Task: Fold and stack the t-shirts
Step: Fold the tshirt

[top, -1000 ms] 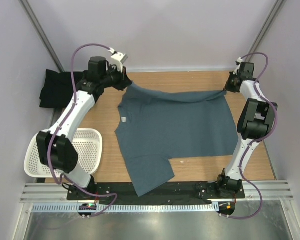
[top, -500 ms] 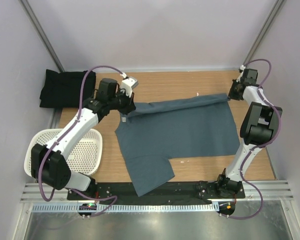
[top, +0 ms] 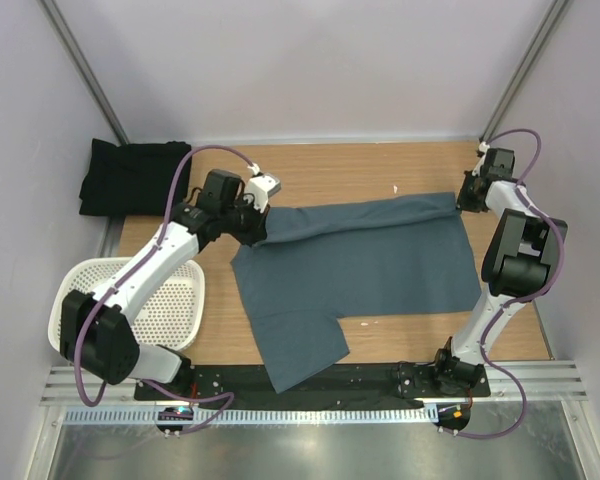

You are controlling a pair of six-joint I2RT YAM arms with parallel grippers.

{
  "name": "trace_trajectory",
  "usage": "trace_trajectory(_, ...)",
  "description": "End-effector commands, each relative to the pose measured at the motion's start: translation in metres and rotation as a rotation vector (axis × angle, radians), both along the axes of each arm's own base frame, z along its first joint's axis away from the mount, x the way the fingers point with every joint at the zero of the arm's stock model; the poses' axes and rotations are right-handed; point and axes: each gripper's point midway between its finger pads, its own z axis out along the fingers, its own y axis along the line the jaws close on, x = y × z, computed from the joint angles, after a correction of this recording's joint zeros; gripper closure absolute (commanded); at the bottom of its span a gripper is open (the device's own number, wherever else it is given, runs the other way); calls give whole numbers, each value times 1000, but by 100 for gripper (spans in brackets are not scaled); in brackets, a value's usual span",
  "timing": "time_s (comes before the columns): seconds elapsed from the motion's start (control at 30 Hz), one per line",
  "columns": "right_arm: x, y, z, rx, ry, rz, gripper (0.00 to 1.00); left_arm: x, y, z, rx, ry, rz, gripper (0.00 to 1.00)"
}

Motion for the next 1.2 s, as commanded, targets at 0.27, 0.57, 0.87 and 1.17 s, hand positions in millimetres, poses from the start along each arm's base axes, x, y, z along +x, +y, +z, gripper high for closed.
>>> trace_trajectory(0.27,-1,-10,13,-47,-31,-20,99,-31,19,-15,112,57,-42,100)
trace_trajectory(0.57,-11,-11,15,-60,-16,-28,99,-34,29,-22,161,55,-34,100)
trace_trajectory(0.87,-20,-12,3,-69,24,-39,99,-38,30,-33,171,85,-33,100)
trace_trajectory(1.17,-32,-16,-8,-92,65,-64,99,-44,23,-43,161,132,-63,100)
